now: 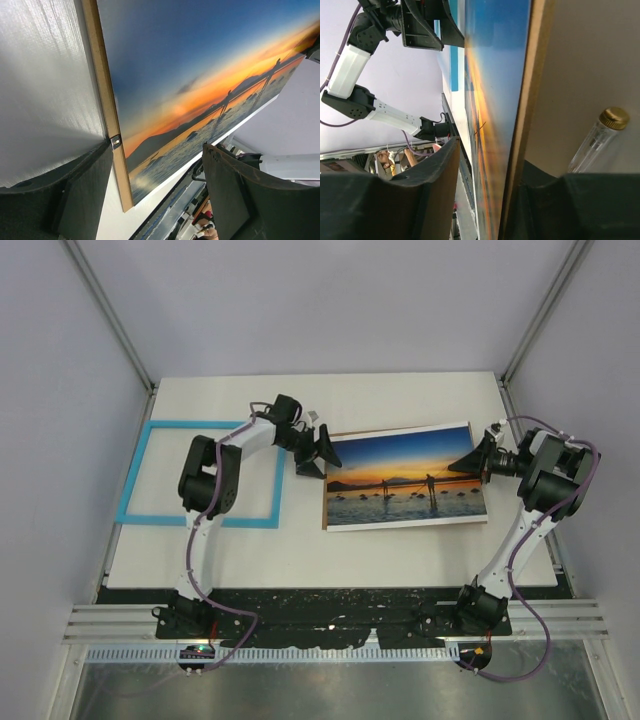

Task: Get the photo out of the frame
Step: Pick up the photo frame from the center of the board.

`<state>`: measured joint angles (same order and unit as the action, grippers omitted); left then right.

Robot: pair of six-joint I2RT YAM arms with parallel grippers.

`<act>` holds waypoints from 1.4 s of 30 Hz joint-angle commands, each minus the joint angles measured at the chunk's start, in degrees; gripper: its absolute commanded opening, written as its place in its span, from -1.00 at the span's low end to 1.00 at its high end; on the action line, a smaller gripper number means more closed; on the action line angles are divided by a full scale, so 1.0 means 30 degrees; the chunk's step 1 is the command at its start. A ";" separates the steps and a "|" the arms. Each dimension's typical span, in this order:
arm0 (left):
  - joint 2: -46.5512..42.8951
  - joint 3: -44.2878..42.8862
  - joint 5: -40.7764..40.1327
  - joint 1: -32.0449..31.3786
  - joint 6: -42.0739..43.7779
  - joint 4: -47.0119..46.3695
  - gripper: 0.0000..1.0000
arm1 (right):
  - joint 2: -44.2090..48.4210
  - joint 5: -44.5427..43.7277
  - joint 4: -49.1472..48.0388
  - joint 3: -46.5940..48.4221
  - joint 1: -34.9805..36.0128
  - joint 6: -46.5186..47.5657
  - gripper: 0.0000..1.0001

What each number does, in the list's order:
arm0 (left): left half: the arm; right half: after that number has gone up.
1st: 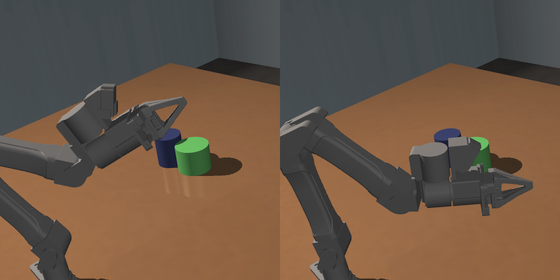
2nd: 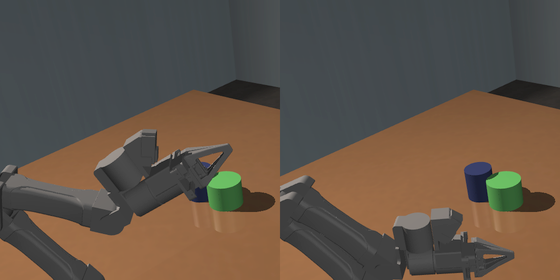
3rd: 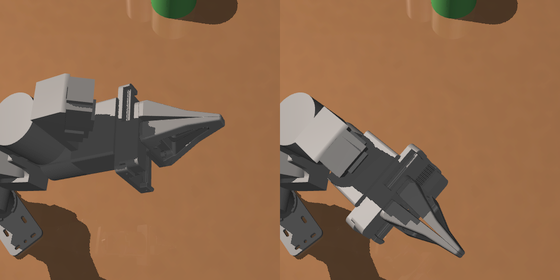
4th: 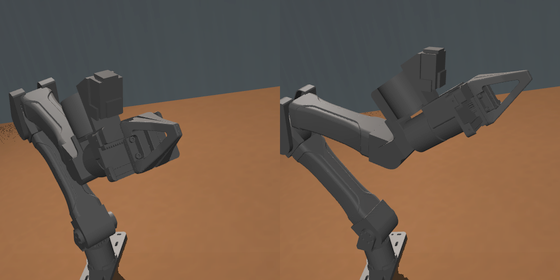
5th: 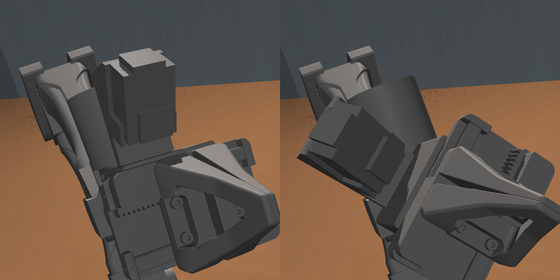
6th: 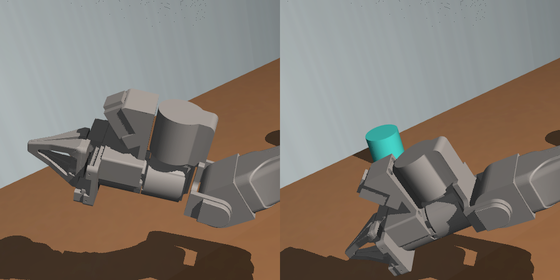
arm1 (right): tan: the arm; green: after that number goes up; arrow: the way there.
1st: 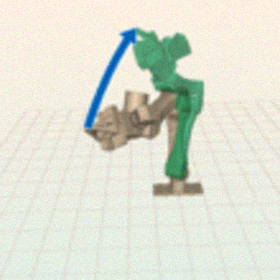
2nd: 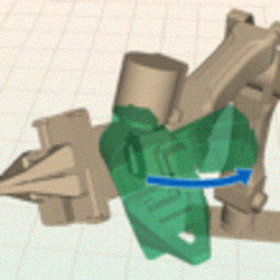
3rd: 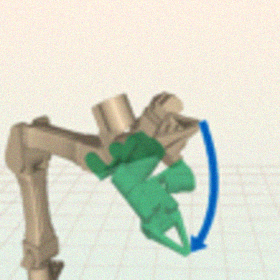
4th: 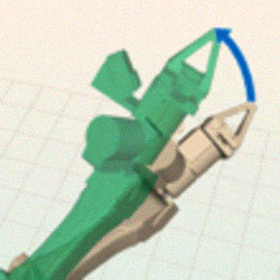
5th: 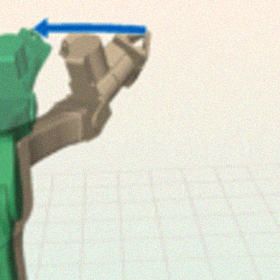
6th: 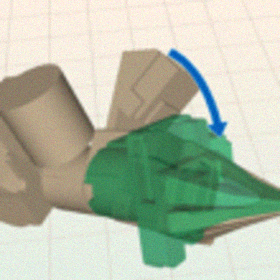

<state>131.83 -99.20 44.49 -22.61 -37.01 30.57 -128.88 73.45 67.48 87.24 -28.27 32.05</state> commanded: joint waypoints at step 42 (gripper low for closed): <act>-0.0144 0.5144 0.7463 0.1443 -0.7491 -1.6070 0.29 | 0.1036 0.5693 0.6451 0.2092 0.0313 0.4140 -0.84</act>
<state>131.50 -85.49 61.08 -17.89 -50.72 -2.46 -129.78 80.93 76.77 92.38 -27.53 43.68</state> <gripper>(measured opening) 0.676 0.093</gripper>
